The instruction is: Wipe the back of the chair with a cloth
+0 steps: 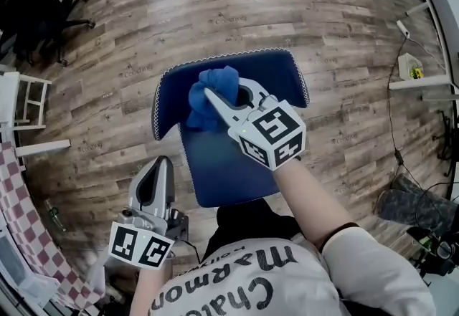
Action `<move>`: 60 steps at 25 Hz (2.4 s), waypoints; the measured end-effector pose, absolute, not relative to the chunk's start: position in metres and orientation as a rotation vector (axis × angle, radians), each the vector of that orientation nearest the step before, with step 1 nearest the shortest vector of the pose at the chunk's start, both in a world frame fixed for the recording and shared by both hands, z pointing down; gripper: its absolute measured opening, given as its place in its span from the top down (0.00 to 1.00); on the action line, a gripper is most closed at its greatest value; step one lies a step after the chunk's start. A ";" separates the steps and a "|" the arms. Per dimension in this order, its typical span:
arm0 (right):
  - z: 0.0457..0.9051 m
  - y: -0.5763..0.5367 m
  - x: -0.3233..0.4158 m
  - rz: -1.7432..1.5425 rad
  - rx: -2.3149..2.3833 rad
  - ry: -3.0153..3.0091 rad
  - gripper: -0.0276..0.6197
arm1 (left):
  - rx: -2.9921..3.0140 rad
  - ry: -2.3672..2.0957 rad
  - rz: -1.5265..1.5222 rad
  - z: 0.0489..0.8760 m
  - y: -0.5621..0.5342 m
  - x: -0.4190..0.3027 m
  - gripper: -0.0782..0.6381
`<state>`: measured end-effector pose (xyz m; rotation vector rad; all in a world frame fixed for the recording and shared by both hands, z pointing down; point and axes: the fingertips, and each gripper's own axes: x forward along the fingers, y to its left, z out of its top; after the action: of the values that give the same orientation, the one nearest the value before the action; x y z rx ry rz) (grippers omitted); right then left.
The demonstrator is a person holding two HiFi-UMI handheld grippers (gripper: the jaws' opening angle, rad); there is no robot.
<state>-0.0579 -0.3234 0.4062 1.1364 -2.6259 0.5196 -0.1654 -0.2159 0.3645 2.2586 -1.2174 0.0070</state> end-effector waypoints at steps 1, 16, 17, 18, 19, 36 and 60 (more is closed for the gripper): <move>0.408 -0.325 -0.049 0.521 1.163 -2.612 0.86 | 2.261 -1.202 0.010 0.366 -0.217 -0.160 0.88; 0.419 -0.328 0.061 0.560 1.468 -2.461 0.86 | 2.335 -1.013 0.058 0.368 -0.229 -0.098 0.88; 0.419 -0.328 0.068 0.567 1.488 -2.451 0.86 | 2.338 -1.009 0.060 0.367 -0.229 -0.096 0.88; 0.420 -0.328 0.075 0.574 1.509 -2.440 0.86 | 2.338 -1.006 0.061 0.367 -0.229 -0.094 0.88; 0.420 -0.328 0.082 0.579 1.529 -2.430 0.86 | 2.338 -1.005 0.061 0.367 -0.229 -0.093 0.88; 0.431 -0.312 0.170 0.620 1.845 -2.141 0.86 | 2.319 -1.074 0.043 0.360 -0.216 -0.110 0.88; 0.462 -0.273 -0.119 0.567 1.039 -2.503 0.86 | 2.098 -1.445 -0.065 0.361 -0.139 -0.232 0.88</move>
<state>-0.1191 -0.2733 0.4617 1.0390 -2.5032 0.5668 -0.2317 -0.1389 0.3614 2.0979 -1.4446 -0.0653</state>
